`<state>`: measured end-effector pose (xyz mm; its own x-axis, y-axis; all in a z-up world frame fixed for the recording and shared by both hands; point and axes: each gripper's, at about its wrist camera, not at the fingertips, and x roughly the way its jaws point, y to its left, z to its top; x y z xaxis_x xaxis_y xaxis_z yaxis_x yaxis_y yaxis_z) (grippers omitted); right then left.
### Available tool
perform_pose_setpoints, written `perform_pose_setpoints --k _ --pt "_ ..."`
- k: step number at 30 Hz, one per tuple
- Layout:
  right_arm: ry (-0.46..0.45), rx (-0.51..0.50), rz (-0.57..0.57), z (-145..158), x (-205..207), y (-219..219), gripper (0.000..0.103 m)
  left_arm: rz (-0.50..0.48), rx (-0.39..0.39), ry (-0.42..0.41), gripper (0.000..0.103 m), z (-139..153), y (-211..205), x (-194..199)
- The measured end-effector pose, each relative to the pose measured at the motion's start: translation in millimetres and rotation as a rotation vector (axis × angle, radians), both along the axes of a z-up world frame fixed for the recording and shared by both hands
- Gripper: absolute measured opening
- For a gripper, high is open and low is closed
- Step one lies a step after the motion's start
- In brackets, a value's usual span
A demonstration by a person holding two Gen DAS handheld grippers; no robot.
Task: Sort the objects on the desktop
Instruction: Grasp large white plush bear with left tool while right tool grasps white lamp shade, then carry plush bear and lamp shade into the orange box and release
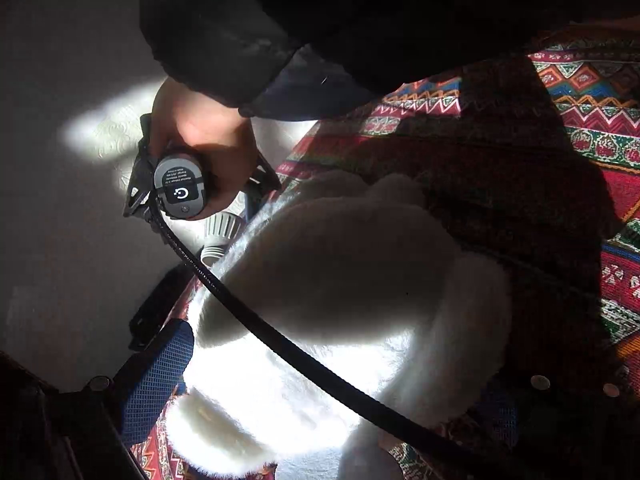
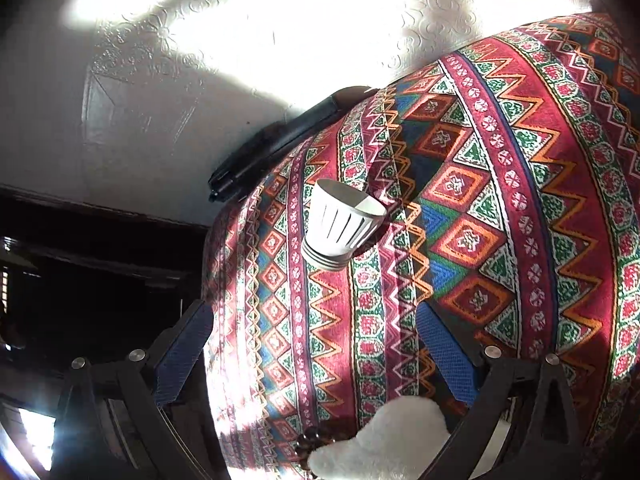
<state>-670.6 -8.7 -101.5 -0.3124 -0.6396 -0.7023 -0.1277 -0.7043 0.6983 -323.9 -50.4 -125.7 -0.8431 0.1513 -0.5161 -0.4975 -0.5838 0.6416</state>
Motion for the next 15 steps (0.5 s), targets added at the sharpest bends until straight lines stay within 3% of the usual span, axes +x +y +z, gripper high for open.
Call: perform_pose_setpoints --k 4,5,6,7,9,11,13,15 --pt "-0.049 0.112 -0.005 -42.6 -57.2 -34.8 0.103 0.028 -0.004 0.004 0.103 -2.6 -0.8 -18.0" --pt "-0.012 0.179 0.022 -38.0 -61.1 -43.9 0.095 0.026 -0.01 0.01 0.103 0.2 -0.3 -16.4" --pt "0.011 0.225 0.07 -31.5 -62.4 -51.7 0.066 0.023 -0.016 0.034 0.103 4.9 0.8 -13.1" --pt "0.009 0.237 0.125 -27.7 -61.7 -57.4 0.061 0.022 -0.023 0.056 0.103 9.8 2.0 -10.1" --pt "0.033 0.271 0.202 -9.8 -48.6 -59.6 0.06 0.029 -0.032 0.071 0.103 19.7 6.1 -10.4" --pt "0.111 0.3 0.274 20.0 -25.3 -55.8 0.06 0.028 -0.064 0.054 0.103 23.7 13.5 -17.3" --pt "0.145 0.271 0.292 46.0 2.9 -40.6 0.06 -0.007 -0.121 0.032 0.103 17.3 24.5 -27.7" --pt "0.185 0.243 0.31 68.4 35.4 -24.9 0.06 -0.027 -0.227 0.007 0.103 -2.7 35.3 -45.4"
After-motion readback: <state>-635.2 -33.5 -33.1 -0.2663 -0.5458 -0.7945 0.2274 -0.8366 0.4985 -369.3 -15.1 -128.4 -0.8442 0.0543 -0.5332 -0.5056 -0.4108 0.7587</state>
